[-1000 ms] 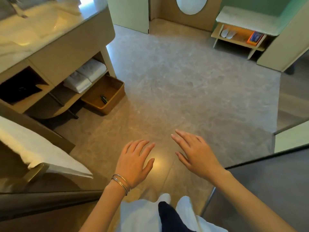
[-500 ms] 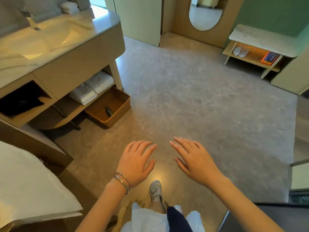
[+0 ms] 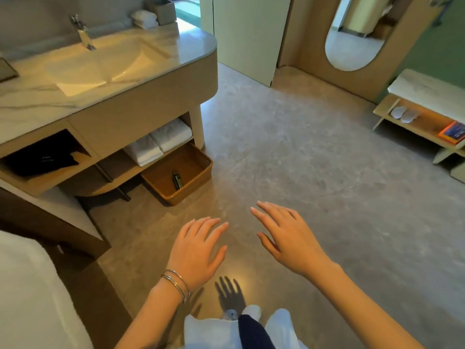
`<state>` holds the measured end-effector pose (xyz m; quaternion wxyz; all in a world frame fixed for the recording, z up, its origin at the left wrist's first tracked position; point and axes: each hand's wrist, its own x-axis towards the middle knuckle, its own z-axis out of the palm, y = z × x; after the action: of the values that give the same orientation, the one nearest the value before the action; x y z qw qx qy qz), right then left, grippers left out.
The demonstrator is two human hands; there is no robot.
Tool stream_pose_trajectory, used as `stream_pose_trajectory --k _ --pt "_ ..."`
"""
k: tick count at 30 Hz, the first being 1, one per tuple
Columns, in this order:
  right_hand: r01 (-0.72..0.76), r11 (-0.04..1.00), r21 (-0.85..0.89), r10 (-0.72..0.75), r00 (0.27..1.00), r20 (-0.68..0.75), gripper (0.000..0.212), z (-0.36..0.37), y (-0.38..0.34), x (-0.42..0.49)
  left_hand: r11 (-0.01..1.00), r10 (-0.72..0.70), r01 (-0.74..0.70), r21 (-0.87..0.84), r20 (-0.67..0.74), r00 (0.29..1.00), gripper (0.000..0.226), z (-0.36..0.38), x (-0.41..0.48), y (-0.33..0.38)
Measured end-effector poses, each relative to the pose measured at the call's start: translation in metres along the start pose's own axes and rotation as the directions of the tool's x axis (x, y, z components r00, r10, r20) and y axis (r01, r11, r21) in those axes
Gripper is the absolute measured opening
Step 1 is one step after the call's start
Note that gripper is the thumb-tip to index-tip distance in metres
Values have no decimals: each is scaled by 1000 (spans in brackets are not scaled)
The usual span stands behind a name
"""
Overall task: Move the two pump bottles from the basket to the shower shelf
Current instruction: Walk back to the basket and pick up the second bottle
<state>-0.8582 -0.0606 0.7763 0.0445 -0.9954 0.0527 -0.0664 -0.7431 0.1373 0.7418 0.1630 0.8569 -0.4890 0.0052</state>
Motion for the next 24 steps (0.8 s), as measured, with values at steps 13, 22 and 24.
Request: stream_pose_trajectory --k 13,22,24 --pt "290 951 103 -297 952 67 47 33 109 137 929 -360 357 99 8 933 49 26 112 -12" --pt "412 895 172 -426 903 52 48 37 155 245 837 -533 544 58 -142 834 48 20 185 -23" --pt "433 878 205 -454 889 65 47 45 156 257 819 -563 573 30 -152 813 47 22 190 -29"
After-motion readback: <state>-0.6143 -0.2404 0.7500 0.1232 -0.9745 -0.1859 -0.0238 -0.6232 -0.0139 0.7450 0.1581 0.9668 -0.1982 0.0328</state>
